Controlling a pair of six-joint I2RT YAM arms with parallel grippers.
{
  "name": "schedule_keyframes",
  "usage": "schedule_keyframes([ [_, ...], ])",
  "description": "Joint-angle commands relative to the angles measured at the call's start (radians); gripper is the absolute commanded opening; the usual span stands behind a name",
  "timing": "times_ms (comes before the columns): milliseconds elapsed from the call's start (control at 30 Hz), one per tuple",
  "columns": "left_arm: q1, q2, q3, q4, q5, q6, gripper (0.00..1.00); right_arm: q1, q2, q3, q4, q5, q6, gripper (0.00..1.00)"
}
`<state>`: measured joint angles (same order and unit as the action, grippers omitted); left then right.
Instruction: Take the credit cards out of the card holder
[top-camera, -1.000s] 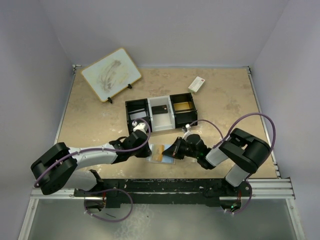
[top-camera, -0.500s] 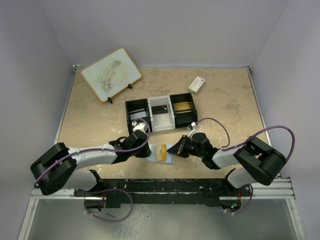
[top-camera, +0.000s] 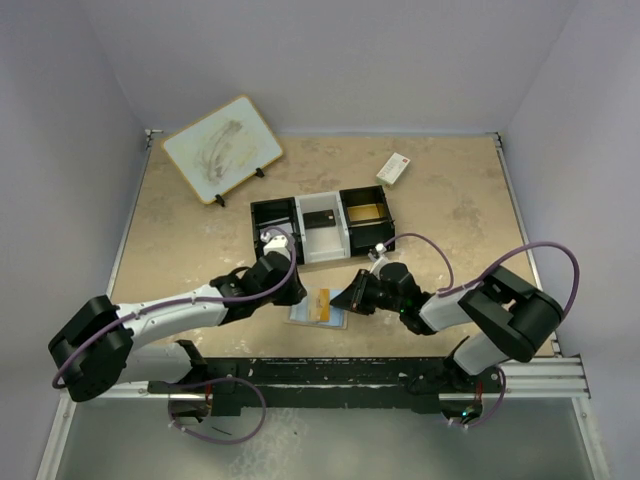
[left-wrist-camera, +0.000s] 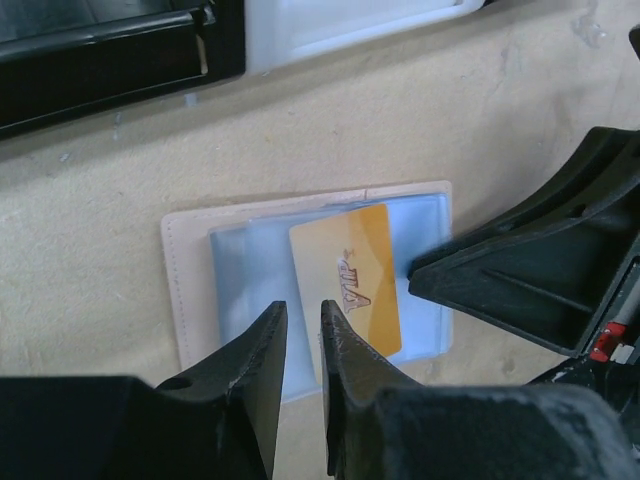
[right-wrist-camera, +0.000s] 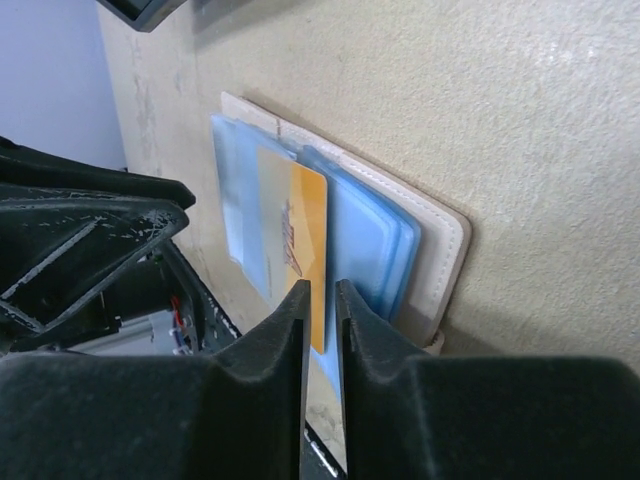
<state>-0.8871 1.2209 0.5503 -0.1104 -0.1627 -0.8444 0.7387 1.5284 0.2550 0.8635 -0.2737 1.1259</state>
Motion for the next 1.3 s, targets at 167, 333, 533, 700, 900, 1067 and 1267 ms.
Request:
schedule_keyframes([
  [167, -0.017, 0.109, -0.005, 0.108, 0.076, 0.025, 0.15, -0.002, -0.028, 0.009, 0.001, 0.012, -0.033, 0.31],
  [333, -0.028, 0.158, -0.018, 0.07, 0.034, 0.015, 0.08, -0.001, 0.038, 0.028, 0.04, 0.005, -0.019, 0.31],
  [533, -0.038, 0.166, -0.045, 0.04, 0.009, 0.011, 0.04, -0.001, 0.113, 0.037, 0.1, -0.042, -0.018, 0.31],
  [700, -0.042, 0.169, -0.051, 0.04, 0.009, 0.006, 0.03, 0.001, 0.192, 0.034, 0.246, -0.113, 0.006, 0.26],
  [900, -0.047, 0.169, -0.042, 0.038, -0.005, 0.001, 0.02, 0.005, 0.202, 0.045, 0.268, -0.134, 0.0, 0.23],
  [1067, -0.049, 0.169, -0.044, 0.038, -0.016, -0.008, 0.01, 0.008, 0.203, 0.071, 0.215, -0.171, -0.062, 0.27],
  [1267, -0.053, 0.167, -0.046, 0.037, -0.019, -0.012, 0.01, 0.008, 0.231, 0.061, 0.222, -0.174, -0.05, 0.05],
])
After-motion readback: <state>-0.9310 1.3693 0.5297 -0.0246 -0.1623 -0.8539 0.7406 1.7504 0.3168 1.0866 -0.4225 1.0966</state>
